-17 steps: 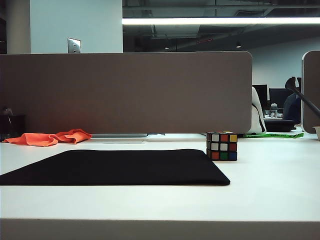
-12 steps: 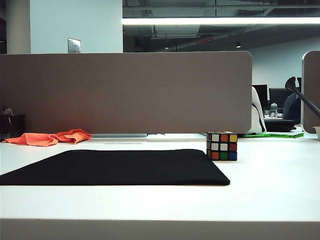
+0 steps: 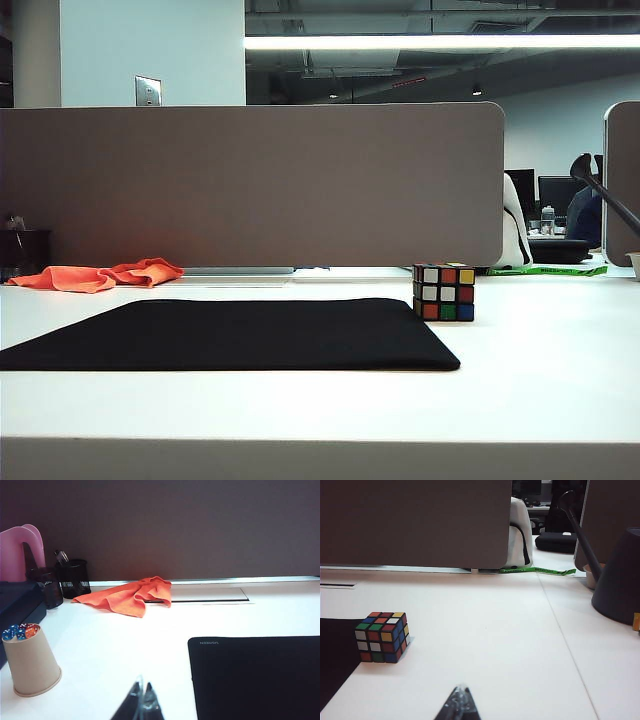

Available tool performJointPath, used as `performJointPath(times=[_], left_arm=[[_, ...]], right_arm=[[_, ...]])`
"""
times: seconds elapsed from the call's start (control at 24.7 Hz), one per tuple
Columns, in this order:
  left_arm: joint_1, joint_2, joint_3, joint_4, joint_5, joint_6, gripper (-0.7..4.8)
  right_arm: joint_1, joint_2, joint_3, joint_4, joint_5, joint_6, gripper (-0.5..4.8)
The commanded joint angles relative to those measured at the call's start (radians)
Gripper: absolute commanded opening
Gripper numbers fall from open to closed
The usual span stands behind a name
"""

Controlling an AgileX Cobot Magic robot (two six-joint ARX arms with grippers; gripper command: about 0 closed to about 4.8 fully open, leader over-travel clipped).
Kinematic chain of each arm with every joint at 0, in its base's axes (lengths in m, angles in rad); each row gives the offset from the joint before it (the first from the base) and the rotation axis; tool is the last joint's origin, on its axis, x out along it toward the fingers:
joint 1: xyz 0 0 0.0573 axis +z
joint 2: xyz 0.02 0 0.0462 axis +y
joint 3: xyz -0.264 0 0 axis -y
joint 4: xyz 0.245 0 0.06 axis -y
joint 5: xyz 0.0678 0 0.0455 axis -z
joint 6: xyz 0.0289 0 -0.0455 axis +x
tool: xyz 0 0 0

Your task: Pick up the cube on the right side of the mouse pad, then place it in the center of the mouse pad.

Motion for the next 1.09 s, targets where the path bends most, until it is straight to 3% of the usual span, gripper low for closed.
performJointPath(times=[0.04, 0.2, 0.24, 0.36, 0.69, 0.77, 0.97, 1.09], left_arm=[[0.0, 0.001, 0.004, 0.011, 0.016, -0.031, -0.06], [0.0, 0.001, 0.004, 0.011, 0.143, -0.034, -0.06], [0.0, 0.001, 0.004, 0.011, 0.239, -0.034, -0.06], [0.0, 0.001, 0.004, 0.011, 0.387, -0.034, -0.06], [-0.001, 0.001, 0.004, 0.008, 0.536, -0.065, -0.06], [-0.001, 0.001, 0.004, 0.002, 0.595, -0.066, -0.06], [-0.001, 0.001, 0.004, -0.005, 0.668, -0.114, -0.06], [-0.001, 0.001, 0.004, -0.005, 0.681, -0.116, -0.06]], right_arm=[[-0.001, -0.001, 0.0, 0.013, -0.003, 0.004, -0.06], [-0.001, -0.001, 0.003, 0.031, -0.004, 0.004, -0.06], [0.0, -0.001, 0.006, 0.042, -0.003, 0.004, -0.06], [0.0, 0.0, 0.026, 0.043, -0.003, -0.002, -0.06], [0.0, 0.003, 0.092, 0.039, 0.005, -0.032, -0.06], [0.0, 0.003, 0.114, 0.117, 0.003, -0.058, -0.06], [0.0, 0.003, 0.129, 0.236, 0.0, -0.044, -0.06], [0.0, 0.01, 0.158, 0.198, 0.0, -0.002, -0.06]])
